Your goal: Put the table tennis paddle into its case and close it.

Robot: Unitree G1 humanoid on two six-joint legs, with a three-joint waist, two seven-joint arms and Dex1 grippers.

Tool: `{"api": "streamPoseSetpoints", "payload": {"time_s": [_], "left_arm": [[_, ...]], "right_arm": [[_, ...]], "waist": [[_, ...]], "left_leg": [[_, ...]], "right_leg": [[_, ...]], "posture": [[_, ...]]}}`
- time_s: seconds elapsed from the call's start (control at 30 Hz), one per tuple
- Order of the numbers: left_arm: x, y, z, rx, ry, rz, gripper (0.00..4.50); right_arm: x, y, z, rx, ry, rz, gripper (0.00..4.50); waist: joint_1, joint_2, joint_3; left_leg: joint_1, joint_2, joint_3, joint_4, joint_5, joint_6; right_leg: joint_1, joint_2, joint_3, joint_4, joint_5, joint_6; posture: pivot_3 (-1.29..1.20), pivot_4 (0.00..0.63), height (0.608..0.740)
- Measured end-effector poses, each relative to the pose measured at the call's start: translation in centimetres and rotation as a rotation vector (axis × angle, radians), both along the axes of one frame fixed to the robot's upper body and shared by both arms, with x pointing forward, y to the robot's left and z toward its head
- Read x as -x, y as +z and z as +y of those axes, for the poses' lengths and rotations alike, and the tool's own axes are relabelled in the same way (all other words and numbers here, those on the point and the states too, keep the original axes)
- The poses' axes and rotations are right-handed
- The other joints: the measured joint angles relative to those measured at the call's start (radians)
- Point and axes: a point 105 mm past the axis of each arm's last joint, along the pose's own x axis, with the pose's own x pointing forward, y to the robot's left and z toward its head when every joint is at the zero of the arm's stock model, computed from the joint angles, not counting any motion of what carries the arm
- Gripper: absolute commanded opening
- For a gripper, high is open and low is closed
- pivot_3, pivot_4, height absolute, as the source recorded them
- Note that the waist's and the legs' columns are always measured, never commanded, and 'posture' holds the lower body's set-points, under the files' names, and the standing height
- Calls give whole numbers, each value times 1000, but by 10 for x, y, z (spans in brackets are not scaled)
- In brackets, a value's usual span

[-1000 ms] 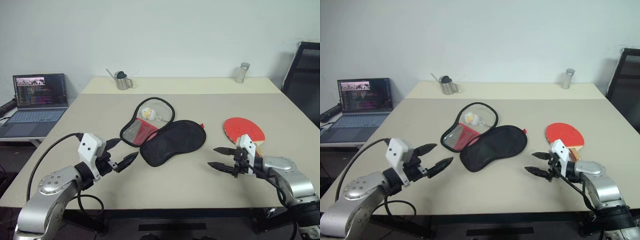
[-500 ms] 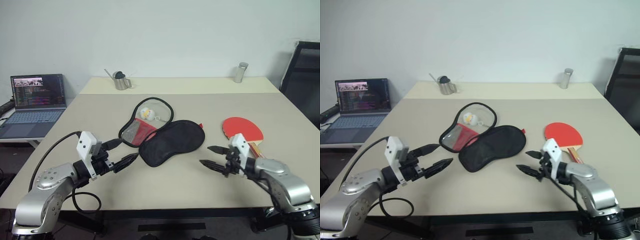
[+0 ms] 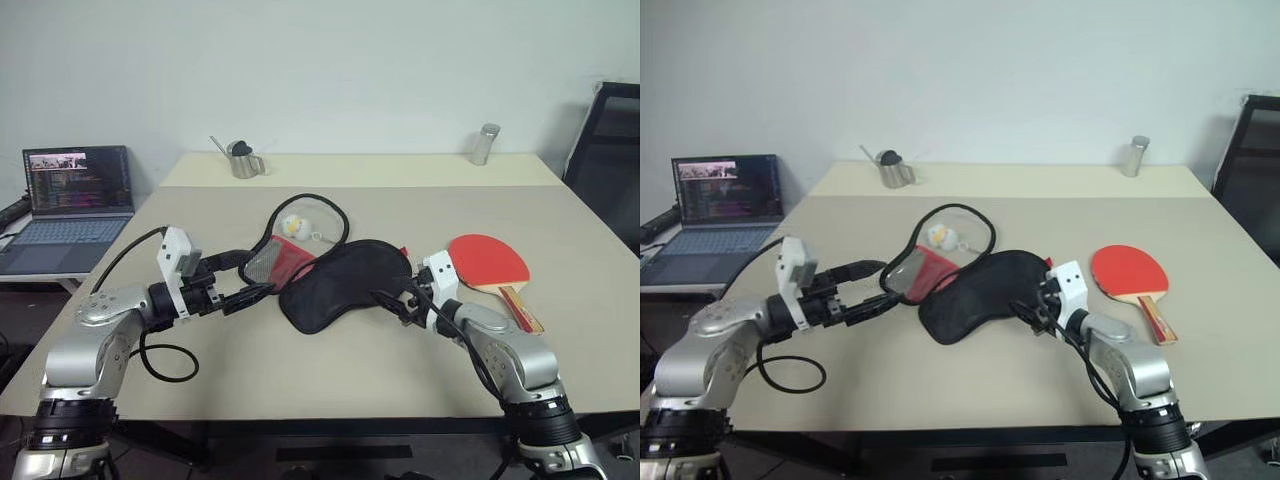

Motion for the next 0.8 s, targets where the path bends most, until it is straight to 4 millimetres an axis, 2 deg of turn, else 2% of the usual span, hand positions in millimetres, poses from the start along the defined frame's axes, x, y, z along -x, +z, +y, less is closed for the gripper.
{"api": "streamPoseSetpoints", "payload": {"time_s": [0.27,0.6,0.8], "left_arm": [[-1,-2,4,-24,-37,26,4500],[-3,-1,5,-42,-30,22,4500],[-3,-1,5,-47,-27,22,4500]], "right_arm": [[-3,-13,-10,10,-126,99,3783],[-15,-15,12,-155,-141,233,3783],[-10,-17,23,-195,-101,304,3783]], "waist": [[-2,0,0],[-8,0,0],[-13,0,0]], "left_leg": [[0,2,0,0,0,0],[0,2,1,0,0,0],[0,3,1,0,0,0]], "right_leg": [[-1,2,1,1,0,0],[-1,2,2,1,0,-1],[-2,3,2,1,1,-1]], "posture": [[0,150,740],[0,150,740],[0,150,740]]}}
